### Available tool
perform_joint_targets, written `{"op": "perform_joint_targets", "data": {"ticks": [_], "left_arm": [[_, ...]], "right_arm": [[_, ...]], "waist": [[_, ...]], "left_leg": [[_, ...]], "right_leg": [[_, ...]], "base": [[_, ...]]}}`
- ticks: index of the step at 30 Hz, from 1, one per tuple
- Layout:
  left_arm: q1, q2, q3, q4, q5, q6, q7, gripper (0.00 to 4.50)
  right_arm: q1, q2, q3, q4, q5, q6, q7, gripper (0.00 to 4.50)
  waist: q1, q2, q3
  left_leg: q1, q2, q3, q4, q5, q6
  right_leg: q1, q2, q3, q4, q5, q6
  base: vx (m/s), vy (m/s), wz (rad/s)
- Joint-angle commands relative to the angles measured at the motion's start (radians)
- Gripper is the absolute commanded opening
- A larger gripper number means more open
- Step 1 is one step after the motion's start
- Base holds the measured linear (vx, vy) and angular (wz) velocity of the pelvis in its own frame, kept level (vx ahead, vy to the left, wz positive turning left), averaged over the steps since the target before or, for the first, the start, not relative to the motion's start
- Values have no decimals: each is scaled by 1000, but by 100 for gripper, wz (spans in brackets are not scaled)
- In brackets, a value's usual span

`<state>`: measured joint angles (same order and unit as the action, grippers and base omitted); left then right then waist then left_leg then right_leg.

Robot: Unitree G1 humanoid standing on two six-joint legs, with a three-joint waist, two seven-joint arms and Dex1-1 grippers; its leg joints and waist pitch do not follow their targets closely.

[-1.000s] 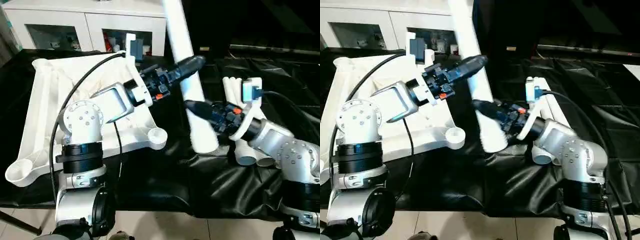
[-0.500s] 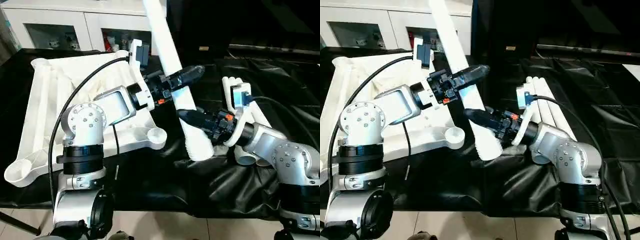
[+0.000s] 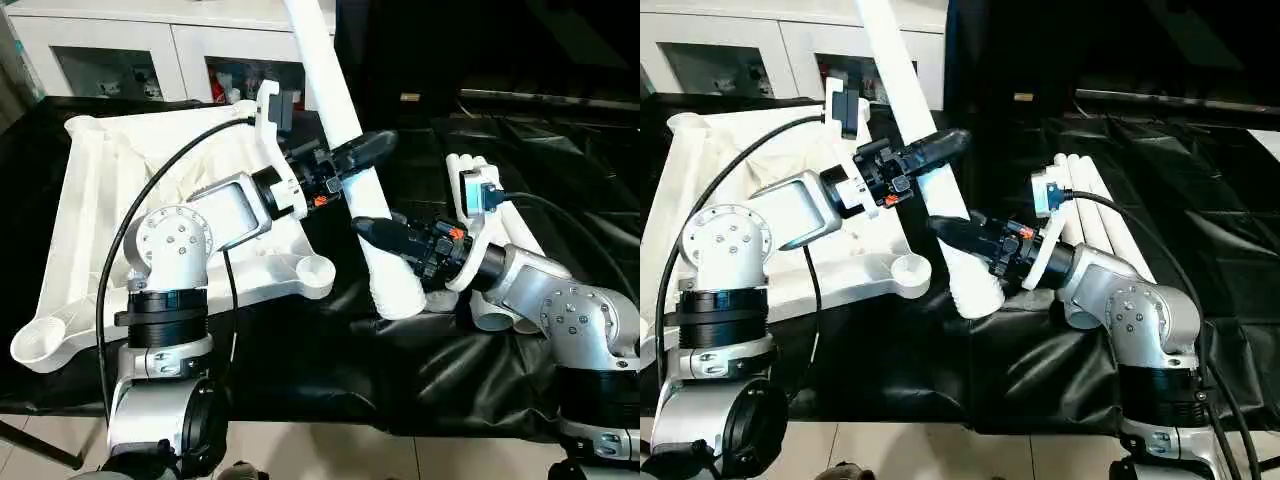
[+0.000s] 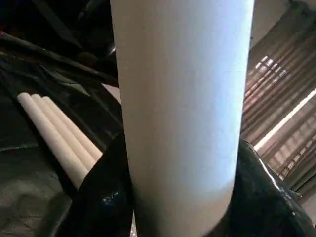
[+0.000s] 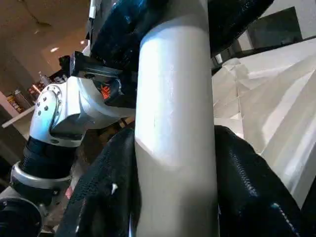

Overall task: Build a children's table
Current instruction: Pick table leg

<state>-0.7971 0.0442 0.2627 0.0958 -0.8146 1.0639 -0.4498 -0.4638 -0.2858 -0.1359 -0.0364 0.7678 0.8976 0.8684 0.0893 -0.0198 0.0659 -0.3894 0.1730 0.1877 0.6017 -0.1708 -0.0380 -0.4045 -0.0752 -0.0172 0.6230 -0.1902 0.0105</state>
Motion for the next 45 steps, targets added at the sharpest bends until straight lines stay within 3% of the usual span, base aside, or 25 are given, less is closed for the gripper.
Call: {"op": "perform_joint_targets", "data": {"ticks": [1, 2, 5, 10, 12, 24, 28, 29, 38, 45], "left_arm": [[-22, 3, -5, 3, 3, -7, 13, 201], [-24, 3, -6, 6, 9, -8, 20, 193], [-25, 15, -32, 12, 41, -28, 26, 188], [-25, 34, -80, 13, 98, -64, 33, 186], [-33, 58, -144, 9, 176, -108, 48, 186], [-60, 95, -254, 3, 282, -165, 49, 186], [-55, 101, -274, -9, 294, -170, 33, 186], [-55, 101, -274, -9, 294, -170, 33, 186], [-48, 103, -271, -21, 287, -154, 26, 185], [-49, 106, -264, -15, 283, -151, 23, 185]], "right_arm": [[-9, -9, -1, -11, -8, -19, -9, 184], [-6, -10, 4, -15, -14, -29, -12, 184], [-1, -10, 23, -21, -44, -51, -38, 254], [5, -17, 49, -40, -76, -63, -56, 297], [3, -27, 93, -64, -147, -71, -122, 301], [-23, -23, 228, -55, -307, -68, -259, 301], [-28, -9, 234, -34, -320, -64, -285, 301], [-28, -9, 234, -34, -320, -64, -285, 273], [-34, 14, 228, -5, -323, -109, -273, 196], [-27, 6, 212, -4, -306, -135, -247, 191]], "waist": [[1, 3, -75], [1, 5, -75], [-1, 4, -74], [-3, 8, -75], [-2, 11, -74], [-7, 8, -75], [-6, 9, -74], [-7, 9, -74], [-6, 10, -75], [-6, 14, -77]], "left_leg": [[20, 38, -18, -66, -155, -10], [21, 38, -18, -66, -159, -11], [22, 38, -18, -68, -172, -17], [22, 39, -20, -70, -174, -26], [22, 41, -22, -71, -169, -31], [23, 38, -19, -69, -177, -47], [22, 38, -19, -70, -176, -46], [22, 38, -19, -70, -177, -46], [23, 39, -19, -69, -173, -44], [22, 38, -19, -67, -165, -40]], "right_leg": [[48, -49, 24, -80, -176, -197], [48, -49, 24, -80, -174, -198], [46, -49, 24, -83, -191, -192], [46, -47, 24, -82, -179, -178], [46, -48, 25, -82, -173, -172], [47, -46, 26, -78, -152, -181], [46, -48, 27, -77, -158, -182], [46, -47, 27, -77, -157, -183], [48, -47, 27, -74, -128, -192], [50, -46, 26, -71, -93, -203]], "base": [[0, 0, 0], [0, 0, 0], [0, 0, 0], [0, 0, 0], [0, 0, 0], [0, 0, 0], [0, 0, 0], [0, 0, 0], [0, 0, 0], [0, 0, 0]]}}
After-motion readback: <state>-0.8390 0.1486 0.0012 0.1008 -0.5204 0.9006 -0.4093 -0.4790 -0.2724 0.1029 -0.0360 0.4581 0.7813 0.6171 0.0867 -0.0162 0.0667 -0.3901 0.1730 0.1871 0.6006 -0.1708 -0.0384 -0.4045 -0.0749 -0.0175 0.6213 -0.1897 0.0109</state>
